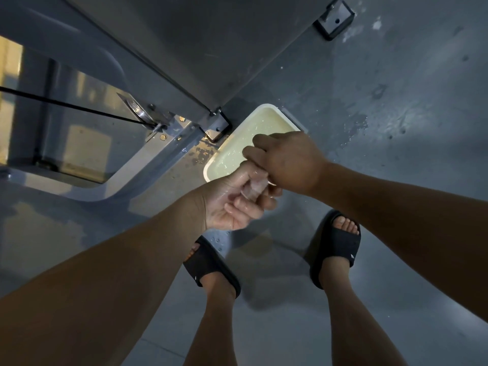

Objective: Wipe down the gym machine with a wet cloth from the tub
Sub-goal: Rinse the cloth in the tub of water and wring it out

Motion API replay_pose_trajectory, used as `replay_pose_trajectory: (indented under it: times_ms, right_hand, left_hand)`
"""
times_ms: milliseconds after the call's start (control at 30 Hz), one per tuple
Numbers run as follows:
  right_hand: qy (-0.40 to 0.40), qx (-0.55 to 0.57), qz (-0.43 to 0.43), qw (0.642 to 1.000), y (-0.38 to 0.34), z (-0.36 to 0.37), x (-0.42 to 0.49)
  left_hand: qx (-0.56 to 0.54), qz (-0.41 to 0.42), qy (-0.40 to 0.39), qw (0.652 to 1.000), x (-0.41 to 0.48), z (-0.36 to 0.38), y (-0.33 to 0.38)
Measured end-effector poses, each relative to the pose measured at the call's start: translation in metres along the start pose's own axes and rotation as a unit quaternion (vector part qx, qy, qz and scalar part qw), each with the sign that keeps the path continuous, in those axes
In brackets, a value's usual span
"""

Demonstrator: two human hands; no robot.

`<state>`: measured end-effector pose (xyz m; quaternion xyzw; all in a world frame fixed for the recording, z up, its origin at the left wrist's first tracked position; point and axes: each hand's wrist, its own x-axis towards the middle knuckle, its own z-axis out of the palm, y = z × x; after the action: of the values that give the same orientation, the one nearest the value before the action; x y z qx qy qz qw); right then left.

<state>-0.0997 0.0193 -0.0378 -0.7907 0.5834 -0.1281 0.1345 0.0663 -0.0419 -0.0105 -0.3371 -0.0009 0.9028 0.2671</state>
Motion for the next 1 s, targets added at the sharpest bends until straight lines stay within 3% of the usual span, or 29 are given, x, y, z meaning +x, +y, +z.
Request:
replay_pose_trajectory:
  times_ms: [100, 200, 267, 333, 433, 533, 667, 767, 1000]
  right_hand:
    - [-0.01, -0.013, -0.031, 0.999, 0.001, -0.001, -0.004]
    - [-0.017, -0.008, -0.031, 0.999, 0.003, -0.003, -0.007]
    - [-0.045, -0.027, -0.032, 0.998, 0.003, -0.008, -0.003]
    - [-0.151, -0.052, -0.033, 0.987, 0.0, -0.016, 0.004]
    - [-0.35, -0.077, 0.027, 0.933, -0.009, -0.022, 0.017]
    - [-0.392, -0.013, 0.113, 0.913, -0.01, -0.023, 0.028]
    - [-0.422, 0.084, 0.199, 0.88, -0.003, -0.024, 0.038]
    - [-0.468, 0.138, 0.246, 0.838, 0.004, -0.021, 0.045]
    - [-0.518, 0.326, 0.403, 0.681, 0.014, -0.008, 0.048]
  left_hand:
    - [0.098, -0.037, 0.023, 0.994, -0.006, 0.008, 0.005]
    - [0.209, -0.069, 0.095, 0.971, -0.007, 0.015, 0.01]
    - [0.286, -0.09, 0.162, 0.94, -0.001, 0.022, 0.011]
    - [0.365, -0.098, 0.246, 0.893, 0.007, 0.026, 0.012]
    - [0.494, -0.087, 0.352, 0.79, 0.015, 0.029, 0.012]
    - [0.627, -0.024, 0.431, 0.649, 0.026, 0.026, 0.01]
    - [0.627, 0.087, 0.541, 0.554, 0.034, 0.014, 0.006]
    - [0.647, 0.113, 0.556, 0.509, 0.034, 0.01, 0.009]
    - [0.684, 0.12, 0.559, 0.453, 0.036, 0.0, 0.018]
